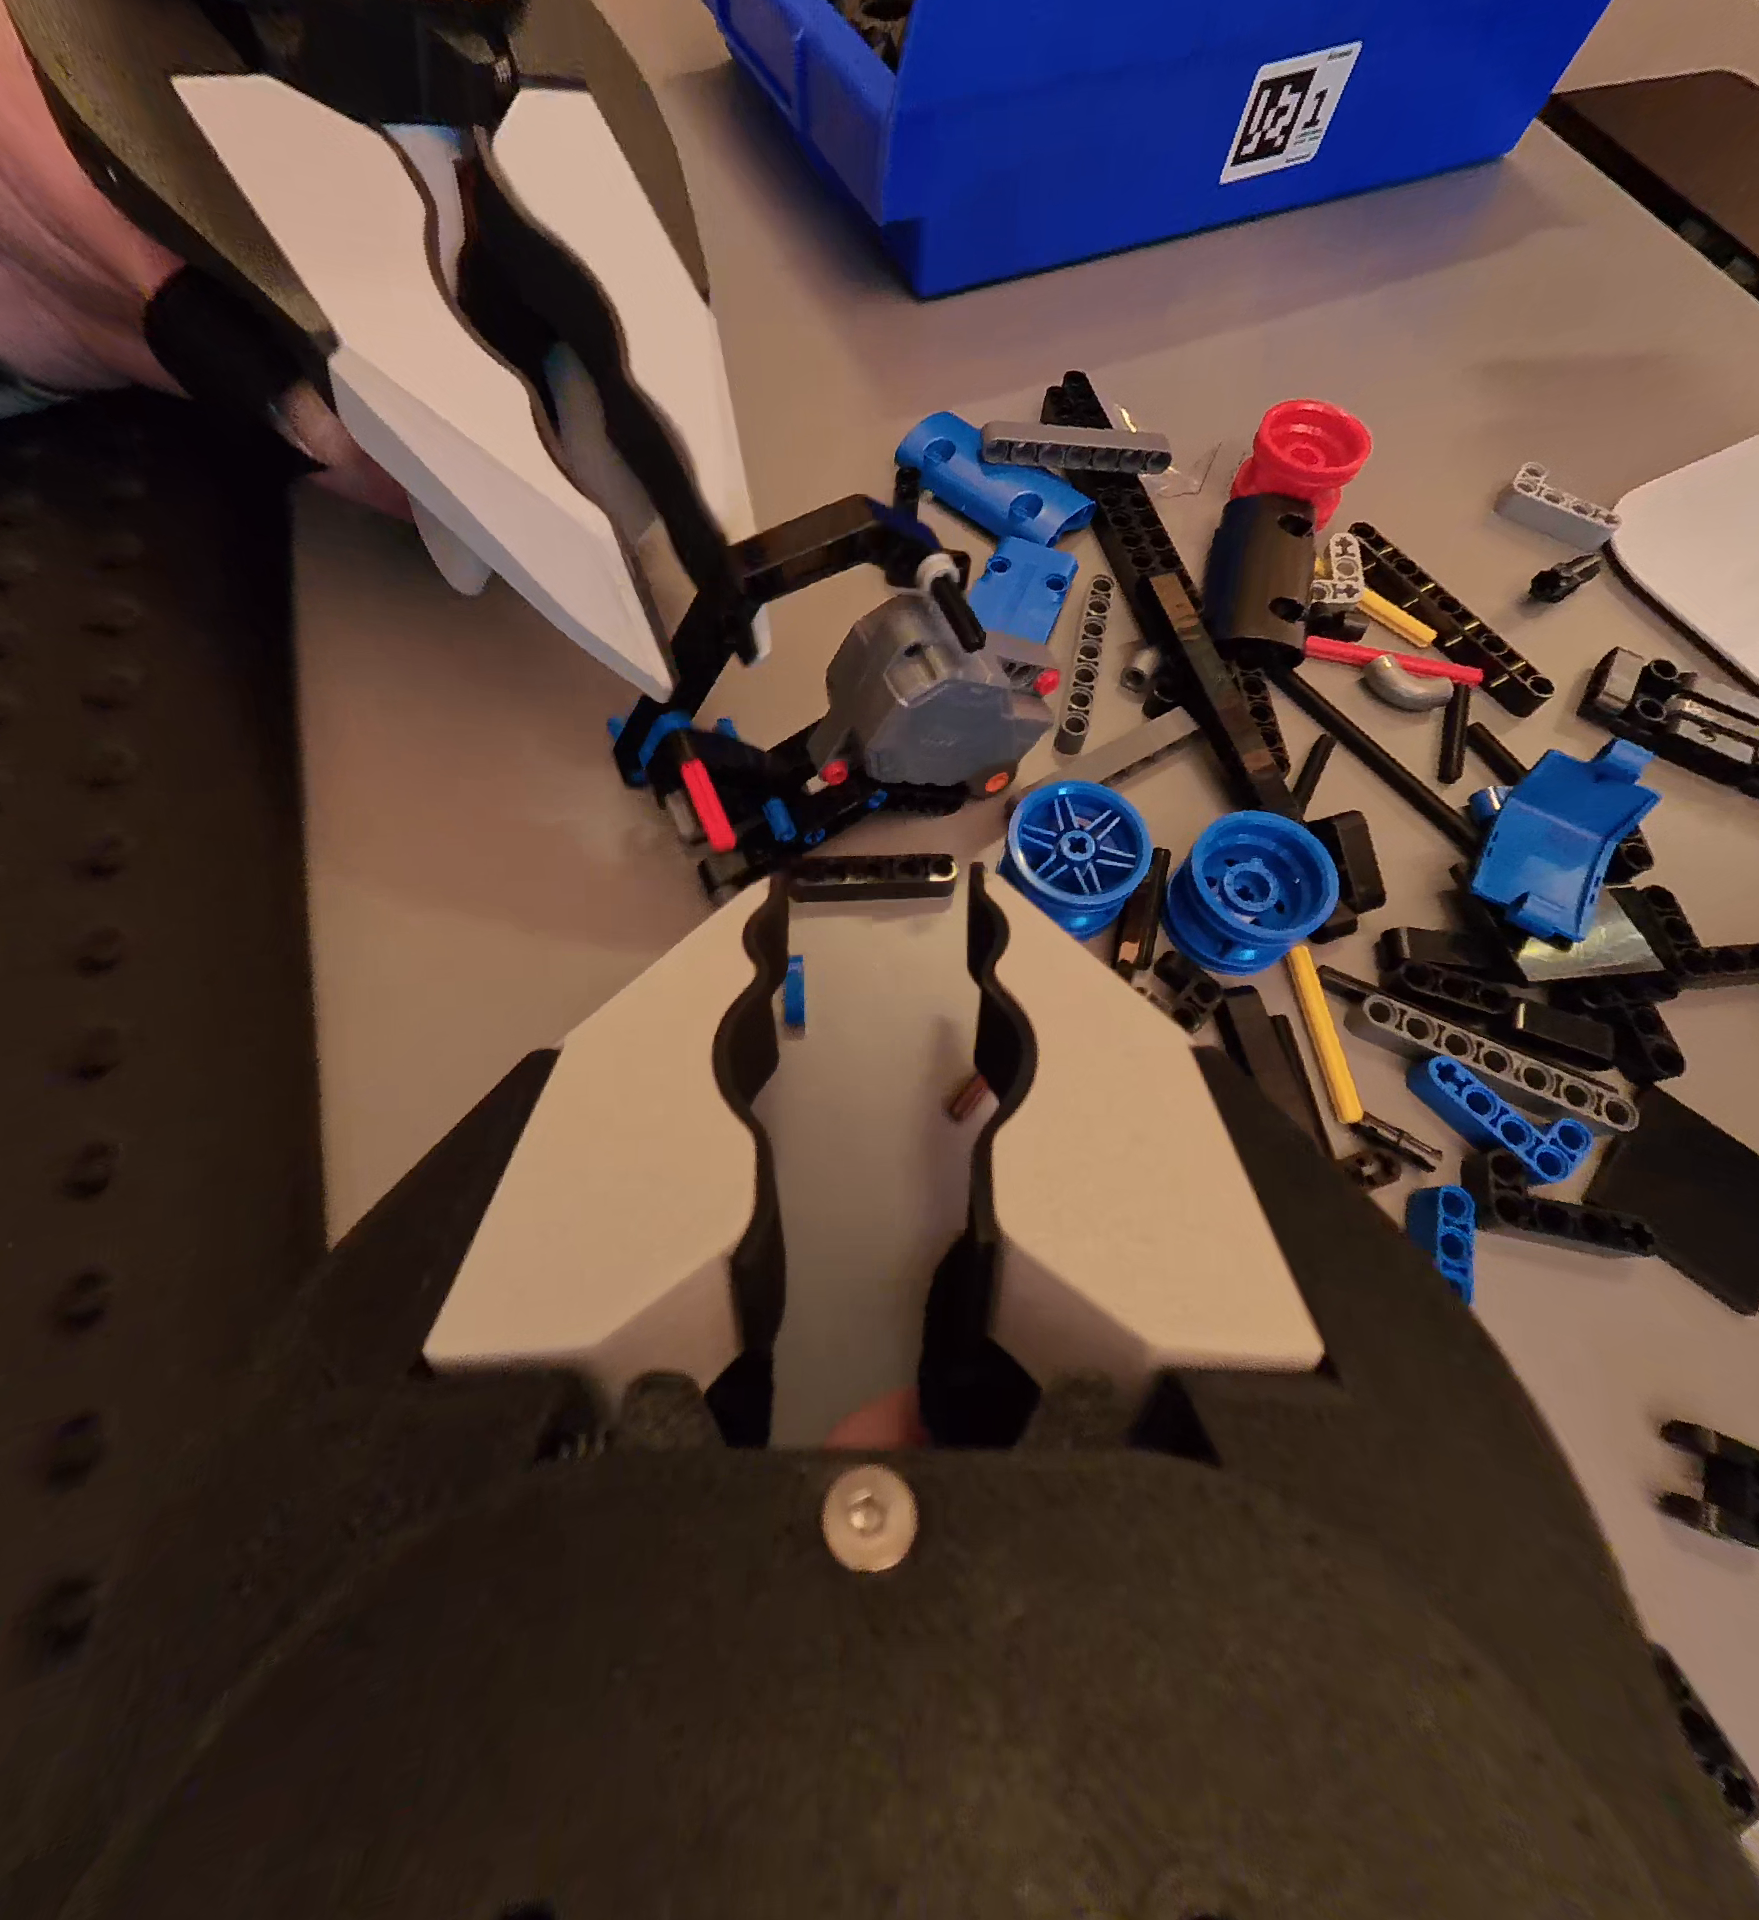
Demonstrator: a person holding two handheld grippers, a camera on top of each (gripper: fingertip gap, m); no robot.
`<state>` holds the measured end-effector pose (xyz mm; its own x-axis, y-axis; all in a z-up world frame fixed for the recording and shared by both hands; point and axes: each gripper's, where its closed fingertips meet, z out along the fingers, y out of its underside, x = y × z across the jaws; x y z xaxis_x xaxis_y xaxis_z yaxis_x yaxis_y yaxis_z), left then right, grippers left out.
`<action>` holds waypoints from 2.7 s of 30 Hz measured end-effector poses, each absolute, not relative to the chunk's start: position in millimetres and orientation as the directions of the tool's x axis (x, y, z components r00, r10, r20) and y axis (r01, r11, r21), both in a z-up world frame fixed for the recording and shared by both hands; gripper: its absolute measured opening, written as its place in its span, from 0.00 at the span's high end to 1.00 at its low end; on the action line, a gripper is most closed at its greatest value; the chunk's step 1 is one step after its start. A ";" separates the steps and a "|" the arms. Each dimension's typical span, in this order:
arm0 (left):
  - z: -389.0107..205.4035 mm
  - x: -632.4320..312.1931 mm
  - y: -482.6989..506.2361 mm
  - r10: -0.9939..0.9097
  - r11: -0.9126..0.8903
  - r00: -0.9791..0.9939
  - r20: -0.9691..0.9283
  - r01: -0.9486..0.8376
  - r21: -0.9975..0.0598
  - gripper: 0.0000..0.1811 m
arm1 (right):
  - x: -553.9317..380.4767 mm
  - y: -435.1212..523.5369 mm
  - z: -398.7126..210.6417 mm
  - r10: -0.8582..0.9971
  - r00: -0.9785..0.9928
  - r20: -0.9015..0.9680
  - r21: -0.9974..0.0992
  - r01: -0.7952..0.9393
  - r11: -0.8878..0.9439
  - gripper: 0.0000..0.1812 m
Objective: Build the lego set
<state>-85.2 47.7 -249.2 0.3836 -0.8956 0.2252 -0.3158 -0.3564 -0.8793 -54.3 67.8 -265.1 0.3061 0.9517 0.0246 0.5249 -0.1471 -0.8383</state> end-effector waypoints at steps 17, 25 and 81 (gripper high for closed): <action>-247.2 -79.1 21.5 -0.940 -0.325 0.222 0.259 -0.355 -0.876 0.96 | -98.3 78.0 -271.4 0.985 0.175 -0.005 -0.790 0.602 -0.111 0.63; -243.8 -74.7 12.0 -0.975 -0.200 0.171 0.144 -0.377 -0.905 0.96 | -98.6 64.9 -265.0 0.993 0.116 0.003 -0.812 0.580 -0.066 0.69; -147.8 -78.2 50.6 -0.904 -0.376 0.135 0.406 0.201 -0.904 0.97 | -77.0 92.3 -200.5 0.957 0.290 0.033 -0.950 0.305 -0.060 0.59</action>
